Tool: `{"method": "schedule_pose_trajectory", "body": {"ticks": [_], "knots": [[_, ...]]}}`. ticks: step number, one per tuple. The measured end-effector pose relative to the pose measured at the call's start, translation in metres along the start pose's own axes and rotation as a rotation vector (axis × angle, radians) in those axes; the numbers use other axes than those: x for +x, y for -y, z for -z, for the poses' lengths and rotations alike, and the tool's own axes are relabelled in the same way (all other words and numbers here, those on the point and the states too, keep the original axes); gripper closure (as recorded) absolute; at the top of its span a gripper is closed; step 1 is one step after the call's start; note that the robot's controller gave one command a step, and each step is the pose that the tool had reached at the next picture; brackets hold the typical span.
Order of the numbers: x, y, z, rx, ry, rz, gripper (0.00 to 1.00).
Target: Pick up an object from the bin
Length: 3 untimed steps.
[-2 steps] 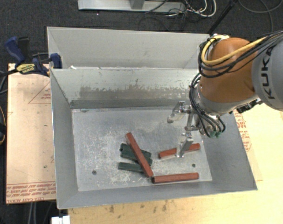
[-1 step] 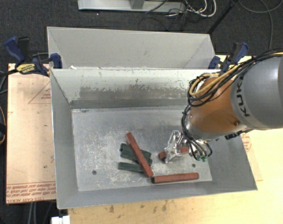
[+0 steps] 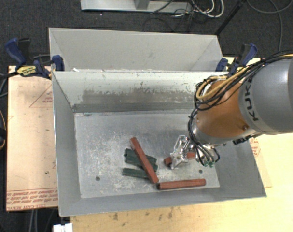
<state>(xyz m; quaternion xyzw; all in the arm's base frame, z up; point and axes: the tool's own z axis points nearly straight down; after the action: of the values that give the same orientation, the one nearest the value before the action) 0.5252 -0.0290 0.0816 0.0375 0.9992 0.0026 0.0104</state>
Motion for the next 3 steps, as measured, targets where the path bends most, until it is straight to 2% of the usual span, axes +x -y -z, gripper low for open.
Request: {"method": "schedule_pose_trajectory", "body": {"ticks": [1,2,3], "knots": [[-0.0271,-0.0165,0.1693,0.004,-0.01,0.015,1.0],[-0.0254,-0.0162,0.1662,0.005,-0.018,0.014,0.0],[-0.0254,-0.0162,0.1662,0.005,-0.018,0.014,0.0]]}}
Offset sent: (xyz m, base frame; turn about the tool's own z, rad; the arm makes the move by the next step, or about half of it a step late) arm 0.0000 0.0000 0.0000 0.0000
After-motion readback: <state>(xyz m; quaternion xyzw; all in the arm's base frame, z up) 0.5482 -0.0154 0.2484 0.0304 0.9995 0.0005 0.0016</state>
